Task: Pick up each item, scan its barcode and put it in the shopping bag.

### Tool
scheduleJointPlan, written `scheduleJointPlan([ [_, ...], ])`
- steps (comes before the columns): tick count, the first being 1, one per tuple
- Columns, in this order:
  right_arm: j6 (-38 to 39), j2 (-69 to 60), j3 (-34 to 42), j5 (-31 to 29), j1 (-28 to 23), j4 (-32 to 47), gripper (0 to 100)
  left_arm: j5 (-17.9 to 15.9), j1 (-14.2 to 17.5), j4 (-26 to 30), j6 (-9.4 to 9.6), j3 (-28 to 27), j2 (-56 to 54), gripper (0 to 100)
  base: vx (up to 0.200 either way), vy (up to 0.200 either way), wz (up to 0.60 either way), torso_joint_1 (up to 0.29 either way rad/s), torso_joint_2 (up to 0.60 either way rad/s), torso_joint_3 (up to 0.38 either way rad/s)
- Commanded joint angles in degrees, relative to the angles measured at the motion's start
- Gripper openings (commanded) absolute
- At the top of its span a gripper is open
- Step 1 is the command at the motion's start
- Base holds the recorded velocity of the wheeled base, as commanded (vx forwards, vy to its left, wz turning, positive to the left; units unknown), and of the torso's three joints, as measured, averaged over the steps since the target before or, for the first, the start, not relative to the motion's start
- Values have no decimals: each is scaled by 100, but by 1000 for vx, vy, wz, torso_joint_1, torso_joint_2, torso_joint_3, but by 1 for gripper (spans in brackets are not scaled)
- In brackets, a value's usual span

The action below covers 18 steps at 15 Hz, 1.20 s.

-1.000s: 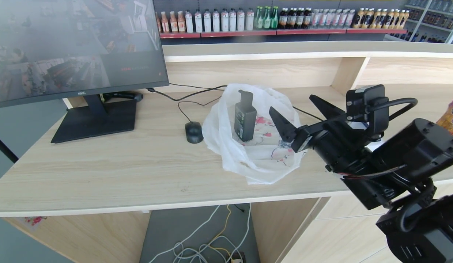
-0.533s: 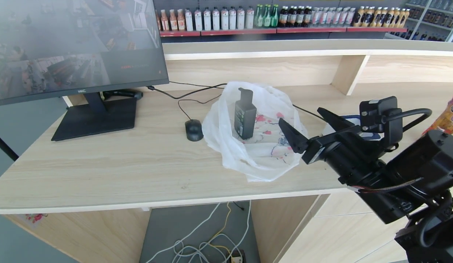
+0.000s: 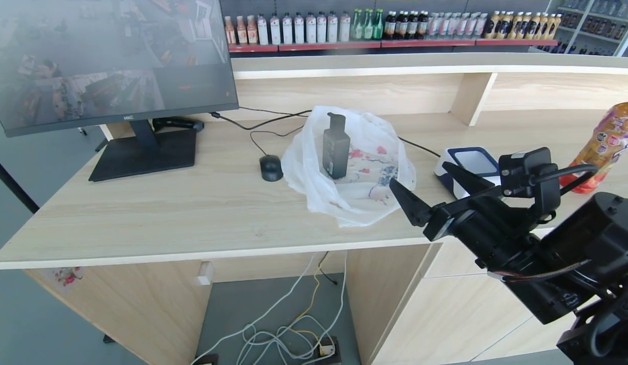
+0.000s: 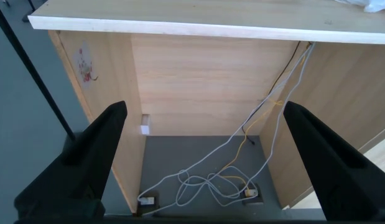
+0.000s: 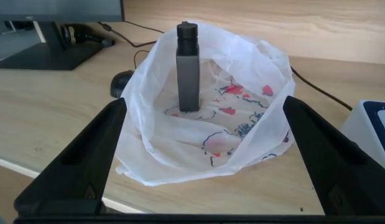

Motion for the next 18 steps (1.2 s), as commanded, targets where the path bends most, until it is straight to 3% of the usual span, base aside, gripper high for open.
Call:
scheduleJointPlan([
  [1, -1, -4, 135, -1, -188, -8, 100, 1, -5, -1, -3, 0, -2, 100, 0, -200, 0, 2, -2, 2],
  [10, -1, -13, -102, -1, -741, -8, 100, 1, 4, -1, -29, 0, -2, 100, 0, -200, 0, 4, 4, 2],
  [18, -1, 48, -84, -1, -777, -8, 100, 1, 4, -1, -29, 0, -2, 100, 0, -200, 0, 4, 4, 2],
])
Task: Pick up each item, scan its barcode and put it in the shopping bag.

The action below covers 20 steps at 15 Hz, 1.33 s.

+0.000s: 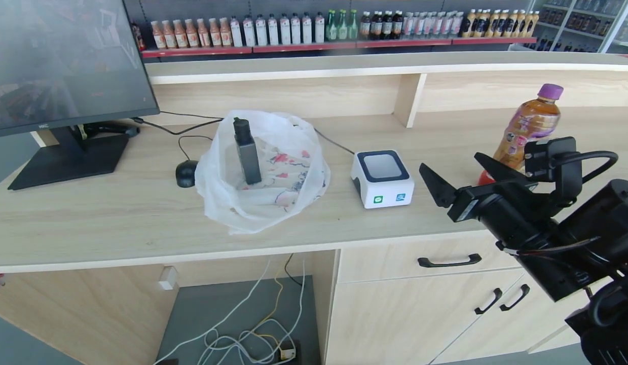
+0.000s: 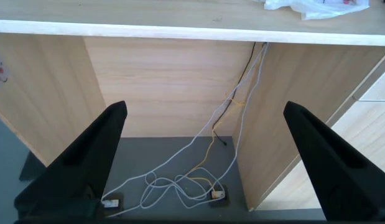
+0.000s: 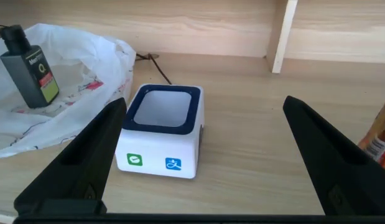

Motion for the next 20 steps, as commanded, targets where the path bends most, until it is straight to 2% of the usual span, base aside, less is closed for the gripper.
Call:
scheduleJointPlan([
  [1, -1, 81, -1, 1, 4, -8, 100, -1, 2, -1, -1, 0, -2, 100, 0, -200, 0, 2, -7, 2],
  [12, -1, 81, 43, 1, 4, -8, 100, 7, 2, -1, -1, 0, -2, 100, 0, -200, 0, 1, 0, 2],
  [20, -10, 195, 43, 1, 4, -8, 100, -1, 2, -1, 17, 0, -2, 100, 0, 0, 0, 0, 0, 0],
])
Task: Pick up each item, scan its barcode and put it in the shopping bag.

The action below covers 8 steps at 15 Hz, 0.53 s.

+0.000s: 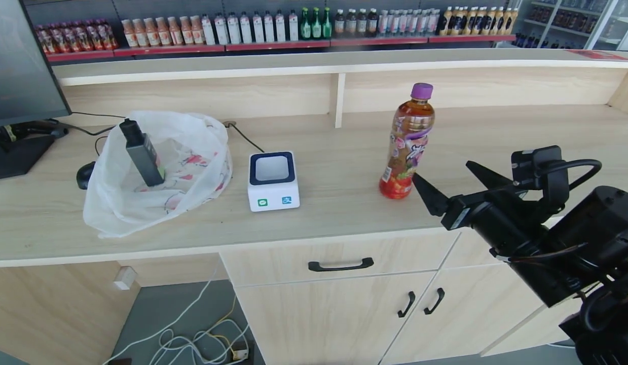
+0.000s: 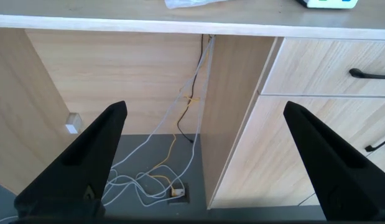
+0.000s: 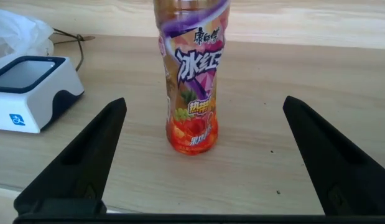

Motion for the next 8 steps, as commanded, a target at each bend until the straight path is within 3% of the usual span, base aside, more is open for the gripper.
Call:
scheduleJointPlan([
  [1, -8, 88, -145, 14, -11, -8, 100, -6, 4, -1, 2, 0, -2, 100, 0, 0, 0, 0, 0, 0],
  [6, -8, 545, -901, 23, -29, 9, 100, -6, 4, -1, 2, 0, -2, 100, 0, 0, 0, 0, 0, 0],
  [8, -8, 571, -1112, 40, -29, 370, 100, -6, 4, -1, 2, 0, -2, 100, 0, 0, 0, 0, 0, 0],
])
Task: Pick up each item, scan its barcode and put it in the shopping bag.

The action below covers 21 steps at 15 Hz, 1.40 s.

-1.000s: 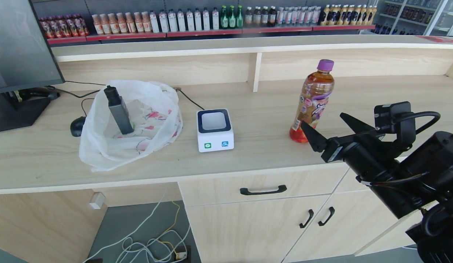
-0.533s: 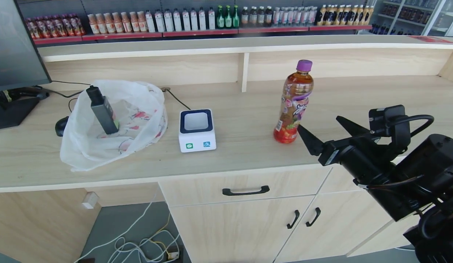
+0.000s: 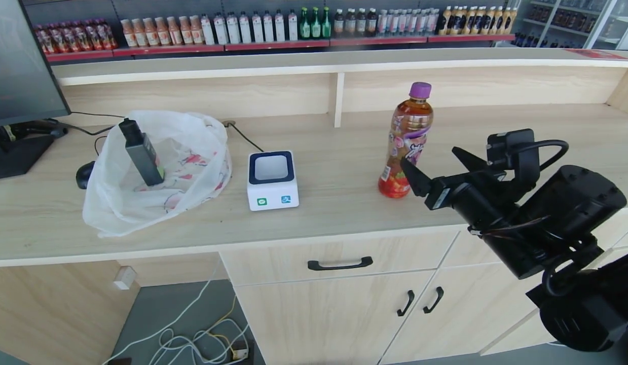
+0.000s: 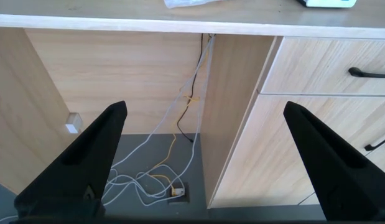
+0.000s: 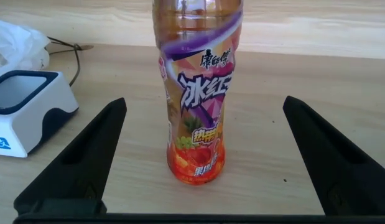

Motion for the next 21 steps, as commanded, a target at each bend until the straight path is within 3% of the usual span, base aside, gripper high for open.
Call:
scheduleJointPlan([
  [1, 7, 139, -331, 10, -1, 241, 100, -4, 2, -1, -3, 0, -2, 100, 0, 0, 0, 0, 0, 0],
  [10, 25, 860, -1869, 28, -62, 1119, 100, -4, 2, -1, -3, 0, -2, 100, 0, 0, 0, 0, 0, 0],
  [21, 25, 1326, -2414, 28, -132, 1330, 100, -4, 2, -1, -3, 0, -2, 100, 0, 0, 0, 0, 0, 0],
])
